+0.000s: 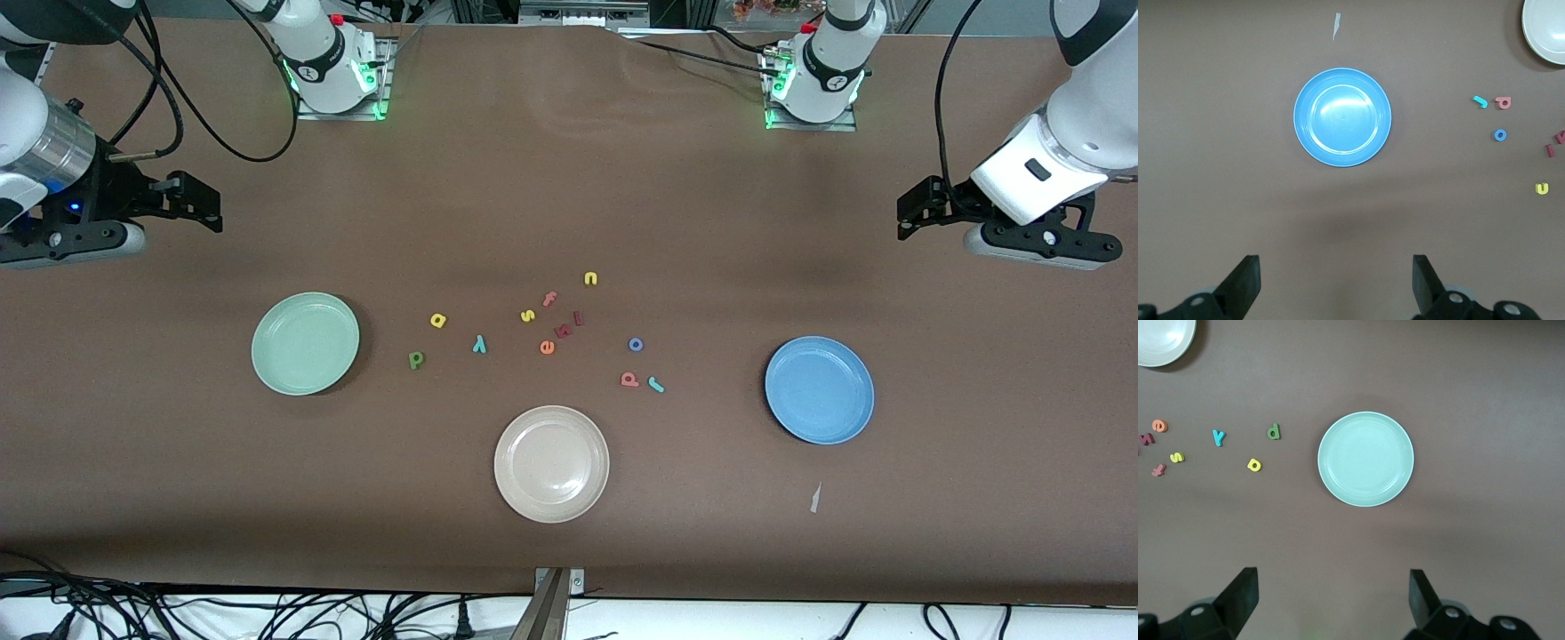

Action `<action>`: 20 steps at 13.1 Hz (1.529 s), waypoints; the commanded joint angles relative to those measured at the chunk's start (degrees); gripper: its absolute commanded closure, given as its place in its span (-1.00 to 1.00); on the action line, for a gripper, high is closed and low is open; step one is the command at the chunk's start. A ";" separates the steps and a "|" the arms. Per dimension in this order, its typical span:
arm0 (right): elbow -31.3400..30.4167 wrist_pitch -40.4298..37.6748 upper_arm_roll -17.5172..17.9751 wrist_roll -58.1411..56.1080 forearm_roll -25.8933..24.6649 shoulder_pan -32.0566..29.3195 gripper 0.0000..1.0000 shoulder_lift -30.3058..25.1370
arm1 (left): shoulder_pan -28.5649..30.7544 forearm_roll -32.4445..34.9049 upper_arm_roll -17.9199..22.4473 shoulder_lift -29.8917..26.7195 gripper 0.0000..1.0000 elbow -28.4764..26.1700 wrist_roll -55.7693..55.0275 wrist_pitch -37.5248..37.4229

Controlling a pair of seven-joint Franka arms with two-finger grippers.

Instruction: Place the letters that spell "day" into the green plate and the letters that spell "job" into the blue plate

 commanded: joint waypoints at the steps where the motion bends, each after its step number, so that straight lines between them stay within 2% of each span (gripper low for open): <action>1: 1.47 -1.27 0.35 -0.15 0.04 -0.14 -1.00 0.43 | -0.04 1.06 0.07 -0.74 -1.00 0.11 0.45 -0.96; 12: 1.47 -1.44 0.26 0.73 0.21 -0.22 -1.00 0.34 | -0.04 0.71 -0.02 -0.21 -1.00 0.11 0.71 -0.96; 17: 1.38 -1.88 0.35 0.90 0.21 -0.14 -1.00 0.34 | -1.18 0.36 -0.28 4.09 -1.00 1.42 0.53 -0.70; 20: 1.47 -1.79 0.35 0.90 0.21 -0.13 -1.00 1.21 | -1.27 -0.96 -4.05 8.73 -1.00 1.51 -0.34 -0.17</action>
